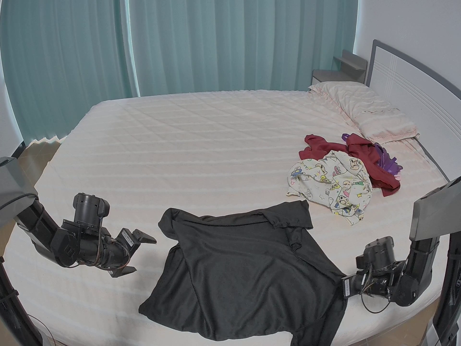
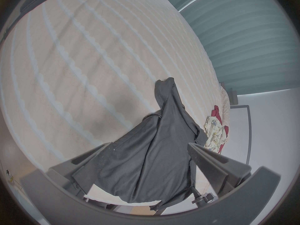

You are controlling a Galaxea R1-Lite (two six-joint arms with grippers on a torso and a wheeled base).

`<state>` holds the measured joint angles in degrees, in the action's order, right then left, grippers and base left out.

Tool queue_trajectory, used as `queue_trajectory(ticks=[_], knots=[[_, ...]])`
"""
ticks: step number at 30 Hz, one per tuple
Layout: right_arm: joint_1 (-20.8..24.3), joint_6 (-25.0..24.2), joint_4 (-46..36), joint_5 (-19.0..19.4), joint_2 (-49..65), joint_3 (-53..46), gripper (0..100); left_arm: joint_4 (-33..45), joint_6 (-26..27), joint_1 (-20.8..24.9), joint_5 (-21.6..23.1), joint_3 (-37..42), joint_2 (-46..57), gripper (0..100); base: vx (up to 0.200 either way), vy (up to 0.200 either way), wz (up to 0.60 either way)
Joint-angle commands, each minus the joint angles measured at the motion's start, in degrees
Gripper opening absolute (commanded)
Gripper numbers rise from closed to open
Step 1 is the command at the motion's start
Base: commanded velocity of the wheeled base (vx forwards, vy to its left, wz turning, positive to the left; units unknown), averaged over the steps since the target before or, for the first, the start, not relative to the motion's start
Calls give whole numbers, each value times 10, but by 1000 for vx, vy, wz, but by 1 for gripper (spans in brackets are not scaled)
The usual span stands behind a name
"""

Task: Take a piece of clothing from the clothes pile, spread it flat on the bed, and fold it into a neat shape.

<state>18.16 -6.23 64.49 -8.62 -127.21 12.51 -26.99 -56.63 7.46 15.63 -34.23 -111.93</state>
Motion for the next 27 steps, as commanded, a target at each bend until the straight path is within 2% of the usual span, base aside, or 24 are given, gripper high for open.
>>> queue_trajectory(ticks=[1, 5, 6, 7, 13, 16, 19, 24, 27], knots=[[-92, -1, 108, 21, -37, -92, 0, -10, 1, 0, -13, 2, -25, 100, 0, 0, 0], [-115, -1, 254, 25, -130, -125, 0, -11, 2, 2, -17, 7, -32, 100, 0, 0, 0], [-123, 0, 255, 19, -149, -124, 0, -11, 4, 2, -17, 8, -33, 100, 0, 0, 0], [-131, 0, 255, 21, -156, -125, 100, -10, 4, 2, -17, 8, -33, 100, 0, 0, 0], [-160, -19, 253, 56, -126, -107, 100, -10, 16, 2, -16, 19, -33, 100, 0, 0, 0], [-164, -80, 252, 101, -62, -106, 100, -10, 56, 3, -16, 36, -34, 100, 0, 0, 0], [-167, -105, 252, 146, -37, -111, 100, -10, 91, 8, -17, 54, -32, 100, 0, 0, 0], [-168, -108, 252, 149, -54, -114, 100, -11, 152, 27, -20, 89, -35, 100, 0, 0, 0], [-168, -109, 252, 150, -65, -117, 100, -11, 169, 49, -63, 103, -43, 100, 0, 0, 0]])
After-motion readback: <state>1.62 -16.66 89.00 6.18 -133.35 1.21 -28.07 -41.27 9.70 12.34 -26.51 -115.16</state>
